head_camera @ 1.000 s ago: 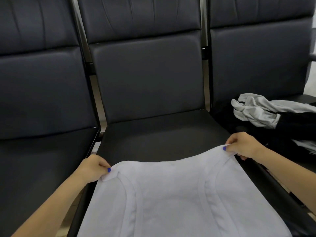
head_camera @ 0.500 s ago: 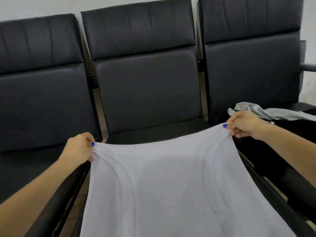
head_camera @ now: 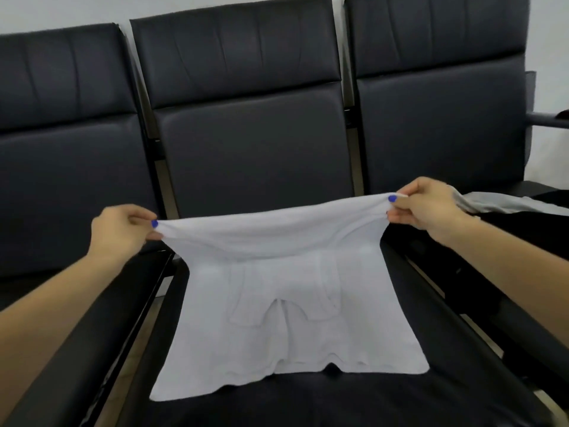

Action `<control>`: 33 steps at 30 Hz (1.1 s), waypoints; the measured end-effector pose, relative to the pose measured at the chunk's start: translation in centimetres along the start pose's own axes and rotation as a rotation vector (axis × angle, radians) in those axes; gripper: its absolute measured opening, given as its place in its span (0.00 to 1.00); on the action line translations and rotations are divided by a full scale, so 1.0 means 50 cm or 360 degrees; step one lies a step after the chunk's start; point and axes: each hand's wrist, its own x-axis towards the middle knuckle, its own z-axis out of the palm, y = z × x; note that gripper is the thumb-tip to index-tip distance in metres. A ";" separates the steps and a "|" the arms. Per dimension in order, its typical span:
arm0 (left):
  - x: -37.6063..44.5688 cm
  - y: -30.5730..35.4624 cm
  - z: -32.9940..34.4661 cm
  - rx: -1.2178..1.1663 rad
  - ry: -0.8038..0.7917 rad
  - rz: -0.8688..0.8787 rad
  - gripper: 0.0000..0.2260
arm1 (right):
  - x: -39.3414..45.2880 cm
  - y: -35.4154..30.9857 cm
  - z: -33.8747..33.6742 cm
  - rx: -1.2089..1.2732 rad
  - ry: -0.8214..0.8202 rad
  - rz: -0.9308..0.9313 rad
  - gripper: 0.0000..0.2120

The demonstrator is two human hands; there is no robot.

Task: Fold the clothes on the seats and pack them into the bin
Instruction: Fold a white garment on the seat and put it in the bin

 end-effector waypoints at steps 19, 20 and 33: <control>-0.284 -0.206 0.026 -0.0366 -0.0311 -0.0081 0.11 | -0.215 0.176 -0.063 -0.0386 -0.0727 0.0303 0.06; -0.289 -0.208 0.028 -0.0285 -0.0391 -0.0008 0.13 | -0.220 0.185 -0.065 -0.0472 -0.0881 0.0301 0.06; -0.270 -0.243 -0.006 0.0140 -0.0510 0.0346 0.18 | -0.159 0.171 -0.141 -0.1470 -0.0812 -0.0487 0.07</control>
